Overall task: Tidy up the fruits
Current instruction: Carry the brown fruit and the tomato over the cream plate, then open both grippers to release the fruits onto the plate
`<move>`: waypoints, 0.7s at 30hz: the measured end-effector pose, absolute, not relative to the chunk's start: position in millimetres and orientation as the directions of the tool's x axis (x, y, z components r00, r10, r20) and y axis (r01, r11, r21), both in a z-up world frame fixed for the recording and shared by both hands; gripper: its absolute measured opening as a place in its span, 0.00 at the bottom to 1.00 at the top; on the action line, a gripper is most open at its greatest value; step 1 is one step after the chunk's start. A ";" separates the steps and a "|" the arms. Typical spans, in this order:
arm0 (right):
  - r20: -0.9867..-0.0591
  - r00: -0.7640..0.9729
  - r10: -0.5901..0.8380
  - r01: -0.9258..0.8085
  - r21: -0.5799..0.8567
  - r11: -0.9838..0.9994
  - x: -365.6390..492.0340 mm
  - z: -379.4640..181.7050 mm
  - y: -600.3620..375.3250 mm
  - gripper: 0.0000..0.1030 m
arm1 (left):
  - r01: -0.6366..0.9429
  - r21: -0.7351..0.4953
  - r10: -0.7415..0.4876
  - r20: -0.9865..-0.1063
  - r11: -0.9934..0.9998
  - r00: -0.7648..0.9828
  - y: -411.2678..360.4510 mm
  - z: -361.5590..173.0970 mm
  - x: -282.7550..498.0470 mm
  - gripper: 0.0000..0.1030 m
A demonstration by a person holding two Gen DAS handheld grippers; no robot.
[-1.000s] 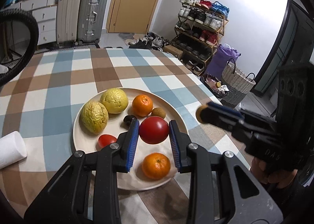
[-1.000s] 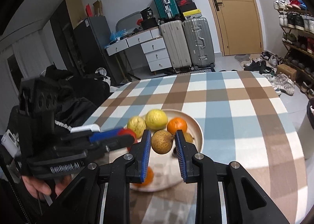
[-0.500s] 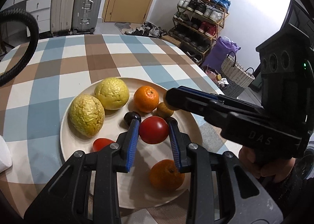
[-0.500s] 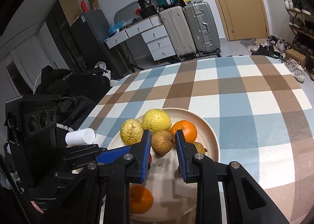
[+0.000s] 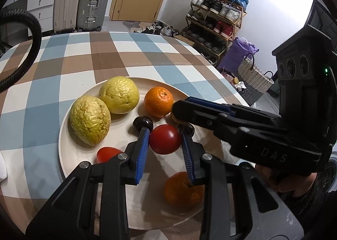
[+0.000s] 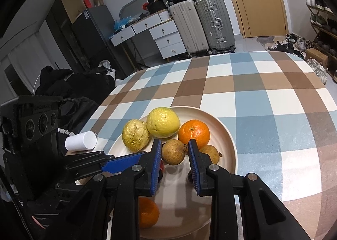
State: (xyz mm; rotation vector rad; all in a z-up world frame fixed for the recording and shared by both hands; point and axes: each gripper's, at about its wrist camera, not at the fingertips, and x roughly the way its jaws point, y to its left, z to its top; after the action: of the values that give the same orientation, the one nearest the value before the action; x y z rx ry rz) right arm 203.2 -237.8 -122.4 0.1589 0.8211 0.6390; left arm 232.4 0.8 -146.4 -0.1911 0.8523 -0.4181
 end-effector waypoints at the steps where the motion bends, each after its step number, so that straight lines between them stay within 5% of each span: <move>1: -0.633 0.507 0.585 -0.465 0.370 0.804 203.7 -123.3 -237.8 0.25 | 0.279 -0.325 -0.429 -0.690 0.904 0.584 0.2 -147.1 232.7 0.27; 14: -0.575 0.570 0.586 -0.446 0.382 0.809 193.3 -102.4 -251.2 0.39 | 0.256 -0.315 -0.405 -0.663 0.914 0.629 5.2 -130.5 223.2 0.28; 21: -0.472 0.668 0.575 -0.450 0.359 0.817 159.3 -59.6 -270.9 0.50 | 0.253 -0.286 -0.380 -0.623 0.924 0.683 4.4 -100.3 196.1 0.47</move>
State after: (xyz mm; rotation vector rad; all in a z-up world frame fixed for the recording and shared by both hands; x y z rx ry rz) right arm 159.3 -270.9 -59.6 0.2203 0.6056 0.5835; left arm 196.1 4.4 -100.3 -0.1825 0.7376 -0.3571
